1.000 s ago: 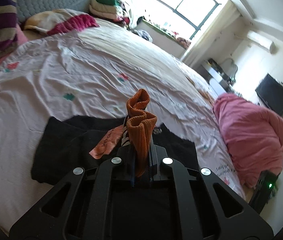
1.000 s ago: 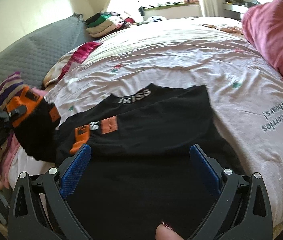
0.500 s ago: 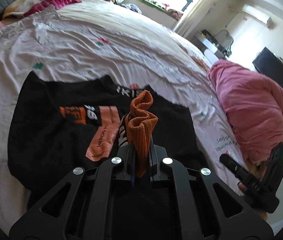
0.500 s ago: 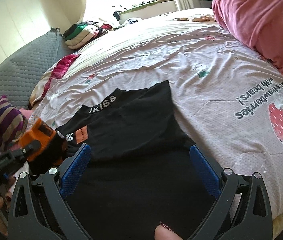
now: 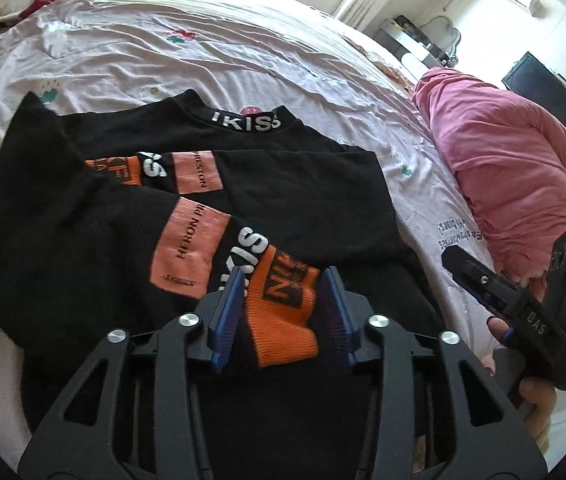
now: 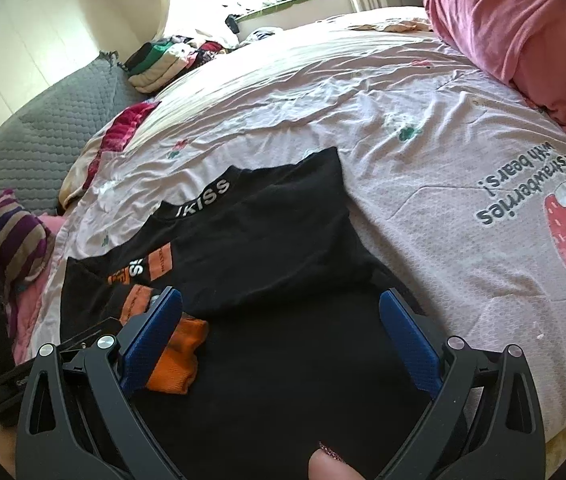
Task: Fold small clothes
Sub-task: 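Grasp the folded orange cuff with the right tool and lift it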
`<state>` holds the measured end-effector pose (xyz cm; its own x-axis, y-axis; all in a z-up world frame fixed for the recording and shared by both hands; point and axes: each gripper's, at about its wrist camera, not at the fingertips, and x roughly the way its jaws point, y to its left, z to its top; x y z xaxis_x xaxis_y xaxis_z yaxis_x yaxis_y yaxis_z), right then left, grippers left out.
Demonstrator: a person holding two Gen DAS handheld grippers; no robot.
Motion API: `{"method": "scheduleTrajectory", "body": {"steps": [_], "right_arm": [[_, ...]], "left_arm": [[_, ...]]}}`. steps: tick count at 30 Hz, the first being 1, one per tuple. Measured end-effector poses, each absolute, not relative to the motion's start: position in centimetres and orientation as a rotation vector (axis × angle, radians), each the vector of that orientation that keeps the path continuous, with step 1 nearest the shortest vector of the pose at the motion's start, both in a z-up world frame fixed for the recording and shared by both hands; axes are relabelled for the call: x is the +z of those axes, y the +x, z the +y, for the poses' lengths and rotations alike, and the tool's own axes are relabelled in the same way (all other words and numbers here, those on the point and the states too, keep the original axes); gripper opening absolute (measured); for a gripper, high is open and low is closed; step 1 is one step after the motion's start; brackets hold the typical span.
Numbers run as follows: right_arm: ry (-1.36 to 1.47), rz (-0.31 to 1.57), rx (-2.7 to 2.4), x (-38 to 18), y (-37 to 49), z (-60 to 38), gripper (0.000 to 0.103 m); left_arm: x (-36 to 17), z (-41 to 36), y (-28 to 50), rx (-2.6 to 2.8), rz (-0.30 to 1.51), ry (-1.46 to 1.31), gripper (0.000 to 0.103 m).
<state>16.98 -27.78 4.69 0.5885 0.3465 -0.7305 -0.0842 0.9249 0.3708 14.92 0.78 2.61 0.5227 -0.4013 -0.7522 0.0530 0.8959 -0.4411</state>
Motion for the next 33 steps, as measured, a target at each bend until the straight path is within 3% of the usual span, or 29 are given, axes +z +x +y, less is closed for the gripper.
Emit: {"method": "scheduleTrajectory", "body": {"steps": [4, 5, 7, 9, 10, 17, 22, 26, 33], "right_arm": [[0.287, 0.935, 0.291, 4.1, 17.0, -26.0, 0.098], [0.271, 0.947, 0.308, 3.8, 17.0, -25.2, 0.096], [0.249, 0.964, 0.338, 3.3, 16.8, -24.0, 0.087], [0.213, 0.992, 0.384, 2.7, 16.8, -22.0, 0.082], [0.196, 1.002, 0.402, 2.4, 16.8, -21.1, 0.081], [0.142, 1.050, 0.466, 0.4, 17.1, -17.2, 0.079], [0.167, 1.071, 0.486, -0.8, 17.6, -16.3, 0.060], [0.143, 1.051, 0.514, -0.7, 17.4, -15.4, 0.022], [0.147, 0.974, 0.555, 1.9, 17.2, -15.2, 0.014]], "left_arm": [[3.4, 2.4, 14.5, -0.217, 0.961, -0.367, 0.052], [3.6, 2.8, 14.4, -0.196, 0.953, -0.357, 0.060], [4.0, 3.9, 14.2, -0.144, 0.933, -0.334, 0.067], [4.3, 4.8, 14.0, -0.098, 0.918, -0.324, 0.088], [4.4, 5.4, 13.8, -0.058, 0.906, -0.317, 0.092], [4.5, 8.6, 13.2, 0.045, 0.905, -0.328, 0.093], [4.4, 10.4, 12.4, 0.071, 0.902, -0.363, 0.093], [4.8, 11.6, 11.7, 0.090, 0.880, -0.404, 0.093], [5.4, 13.1, 11.3, 0.105, 0.859, -0.430, 0.093]]}}
